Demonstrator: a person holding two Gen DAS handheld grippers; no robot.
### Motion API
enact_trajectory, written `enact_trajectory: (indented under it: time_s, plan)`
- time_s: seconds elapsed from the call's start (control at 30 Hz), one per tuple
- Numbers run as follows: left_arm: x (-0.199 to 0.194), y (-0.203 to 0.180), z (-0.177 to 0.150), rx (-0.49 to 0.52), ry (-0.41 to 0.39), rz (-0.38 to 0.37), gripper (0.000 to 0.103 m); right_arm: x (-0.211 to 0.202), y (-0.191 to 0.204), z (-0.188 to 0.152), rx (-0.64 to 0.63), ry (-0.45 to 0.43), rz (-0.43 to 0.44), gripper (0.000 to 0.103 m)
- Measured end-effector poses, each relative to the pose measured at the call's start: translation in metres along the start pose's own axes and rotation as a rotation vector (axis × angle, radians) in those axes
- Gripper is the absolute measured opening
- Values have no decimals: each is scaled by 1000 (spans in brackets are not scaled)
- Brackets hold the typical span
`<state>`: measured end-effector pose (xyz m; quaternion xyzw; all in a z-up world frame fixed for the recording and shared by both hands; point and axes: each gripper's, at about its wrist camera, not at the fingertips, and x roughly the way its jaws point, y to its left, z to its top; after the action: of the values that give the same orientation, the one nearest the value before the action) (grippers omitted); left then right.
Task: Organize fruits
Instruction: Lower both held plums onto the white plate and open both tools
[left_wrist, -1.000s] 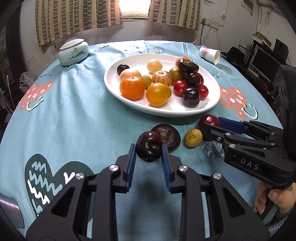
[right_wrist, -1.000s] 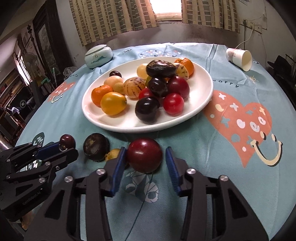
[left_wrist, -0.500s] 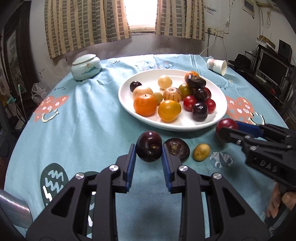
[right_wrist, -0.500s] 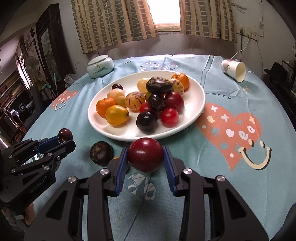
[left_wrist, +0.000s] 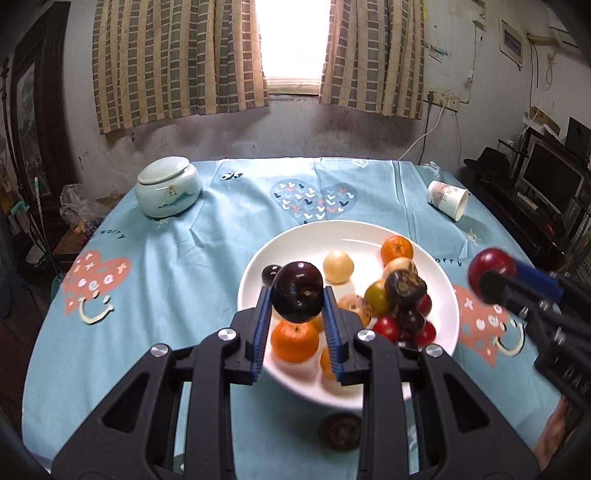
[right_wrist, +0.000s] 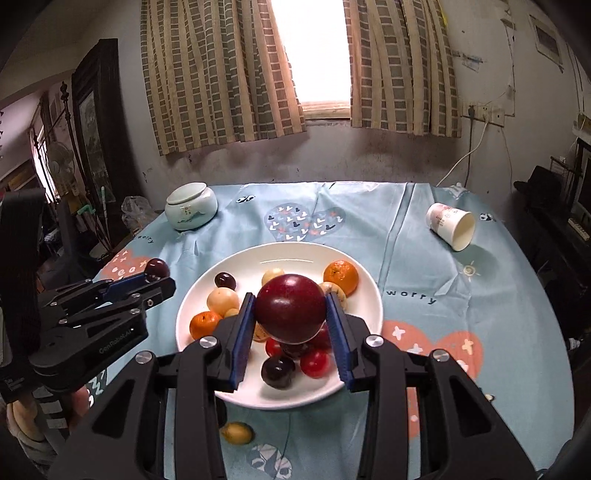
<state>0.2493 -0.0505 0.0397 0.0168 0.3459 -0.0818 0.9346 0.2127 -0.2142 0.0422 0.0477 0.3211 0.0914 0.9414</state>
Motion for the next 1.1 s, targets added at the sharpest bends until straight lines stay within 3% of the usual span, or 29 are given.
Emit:
enact_trajectory:
  time_s: [0.2,0.47,0.53,0.6,0.7,1.1]
  plan:
    - [45,12,12,-57,58,-22,28,48,28,-19,-84,97,40,39]
    - [79,15,17,-62,101,-48,29,68,48,-29,-154,114,34,39]
    - [85,17,18,-69,110,-53,34,72,49,-31,-162,125,33,39]
    - [89,18,21,-85,112,-65,46,75,49,-34,-170,135,26,42]
    - [92,15,22,-75,101,-63,53,75,51,-38,-187,124,21,59]
    - [82,23,29,-79,78,-35,55,61,54,-35,-202,79,10,61]
